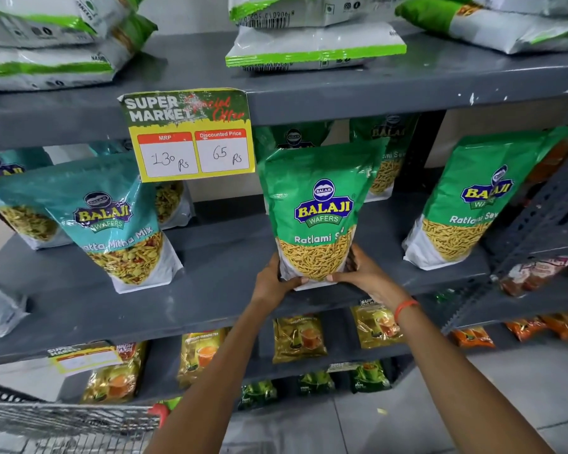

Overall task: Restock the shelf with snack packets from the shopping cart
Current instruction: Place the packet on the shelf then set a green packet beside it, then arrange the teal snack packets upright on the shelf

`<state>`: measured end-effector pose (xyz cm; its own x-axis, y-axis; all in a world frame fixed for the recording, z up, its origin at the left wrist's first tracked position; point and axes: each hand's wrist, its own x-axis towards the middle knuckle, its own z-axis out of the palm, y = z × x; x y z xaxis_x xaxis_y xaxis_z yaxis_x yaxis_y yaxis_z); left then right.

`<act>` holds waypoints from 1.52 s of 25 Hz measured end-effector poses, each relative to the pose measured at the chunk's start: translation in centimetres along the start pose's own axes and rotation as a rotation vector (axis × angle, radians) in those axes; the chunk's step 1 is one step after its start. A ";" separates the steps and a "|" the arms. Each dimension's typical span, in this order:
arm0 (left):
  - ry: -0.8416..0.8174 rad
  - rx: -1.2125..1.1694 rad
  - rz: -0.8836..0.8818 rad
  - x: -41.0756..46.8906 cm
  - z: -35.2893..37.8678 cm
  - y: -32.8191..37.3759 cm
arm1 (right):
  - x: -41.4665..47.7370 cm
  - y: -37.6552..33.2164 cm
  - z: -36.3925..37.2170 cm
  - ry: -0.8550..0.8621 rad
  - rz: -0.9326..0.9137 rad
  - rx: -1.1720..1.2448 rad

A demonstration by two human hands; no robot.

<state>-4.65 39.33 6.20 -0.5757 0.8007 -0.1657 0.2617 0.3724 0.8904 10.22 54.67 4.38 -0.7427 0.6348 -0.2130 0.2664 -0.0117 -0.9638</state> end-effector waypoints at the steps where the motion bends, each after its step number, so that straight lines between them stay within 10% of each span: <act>1: -0.002 0.003 -0.006 0.0 -0.1 0.2 | -0.1 -0.2 0.0 0.000 -0.003 0.008; 11: -0.024 -0.007 -0.011 -0.6 -0.4 0.8 | -1.1 -1.9 1.0 0.039 0.024 -0.100; 18: 0.268 0.055 0.319 -4.9 -4.2 -0.6 | -7.1 -4.7 14.0 0.816 -0.512 -0.176; 22: 0.546 0.152 0.466 -6.9 -10.2 -3.6 | -4.3 -6.9 24.0 0.689 -0.674 -0.208; 27: 0.768 0.022 0.124 -5.9 -21.0 -11.5 | 2.5 -7.4 32.0 0.139 -0.286 -0.241; 33: 0.312 -0.068 -0.011 -2.5 -28.5 -16.3 | 7.0 -6.9 32.9 -0.093 -0.177 -0.100; 38: 0.287 -0.082 -0.035 -4.3 -27.9 -17.3 | 5.0 -5.7 33.4 -0.069 -0.203 -0.041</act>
<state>-28.31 16.38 3.36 -0.7819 0.6181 -0.0809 0.1811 0.3495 0.9193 -15.50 32.13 3.45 -0.8236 0.5666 -0.0275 0.1310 0.1429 -0.9810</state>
